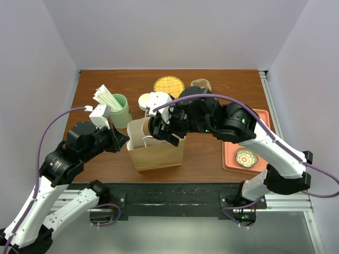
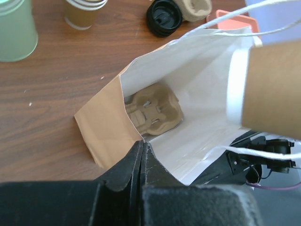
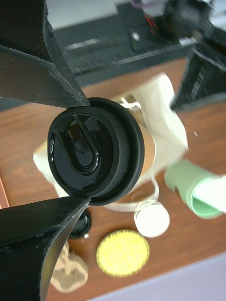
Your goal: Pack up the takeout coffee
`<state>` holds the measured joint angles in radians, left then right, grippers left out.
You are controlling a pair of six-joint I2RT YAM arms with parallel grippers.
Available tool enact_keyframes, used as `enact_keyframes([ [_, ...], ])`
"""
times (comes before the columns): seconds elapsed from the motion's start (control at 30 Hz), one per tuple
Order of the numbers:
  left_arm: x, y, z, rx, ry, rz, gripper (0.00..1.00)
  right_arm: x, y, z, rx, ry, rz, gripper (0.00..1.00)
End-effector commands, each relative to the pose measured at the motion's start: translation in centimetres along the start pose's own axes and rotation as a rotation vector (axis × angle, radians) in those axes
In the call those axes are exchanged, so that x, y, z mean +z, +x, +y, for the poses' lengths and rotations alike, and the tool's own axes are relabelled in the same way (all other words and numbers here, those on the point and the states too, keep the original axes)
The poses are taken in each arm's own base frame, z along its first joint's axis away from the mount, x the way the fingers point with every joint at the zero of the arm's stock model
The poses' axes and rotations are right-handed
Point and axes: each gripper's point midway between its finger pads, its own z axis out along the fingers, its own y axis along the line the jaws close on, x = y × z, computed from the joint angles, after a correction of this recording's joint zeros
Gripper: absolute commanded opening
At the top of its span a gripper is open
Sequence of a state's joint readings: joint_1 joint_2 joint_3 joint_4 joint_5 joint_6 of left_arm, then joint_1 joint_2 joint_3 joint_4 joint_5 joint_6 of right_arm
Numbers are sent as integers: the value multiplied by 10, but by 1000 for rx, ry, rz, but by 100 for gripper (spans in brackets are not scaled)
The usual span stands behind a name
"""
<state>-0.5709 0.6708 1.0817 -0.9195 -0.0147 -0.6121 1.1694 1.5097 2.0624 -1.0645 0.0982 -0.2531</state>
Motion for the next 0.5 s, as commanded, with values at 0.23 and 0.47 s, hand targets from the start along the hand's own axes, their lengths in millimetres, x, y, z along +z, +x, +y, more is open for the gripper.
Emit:
enact_keyframes([
  [0.23,1,-22,-41,282,305,-218,0,3,27,4,-19,-4,111,46],
  [0.47,2,-18,-41,411,338,-234,0,10,40,-5,-93,50,160,47],
])
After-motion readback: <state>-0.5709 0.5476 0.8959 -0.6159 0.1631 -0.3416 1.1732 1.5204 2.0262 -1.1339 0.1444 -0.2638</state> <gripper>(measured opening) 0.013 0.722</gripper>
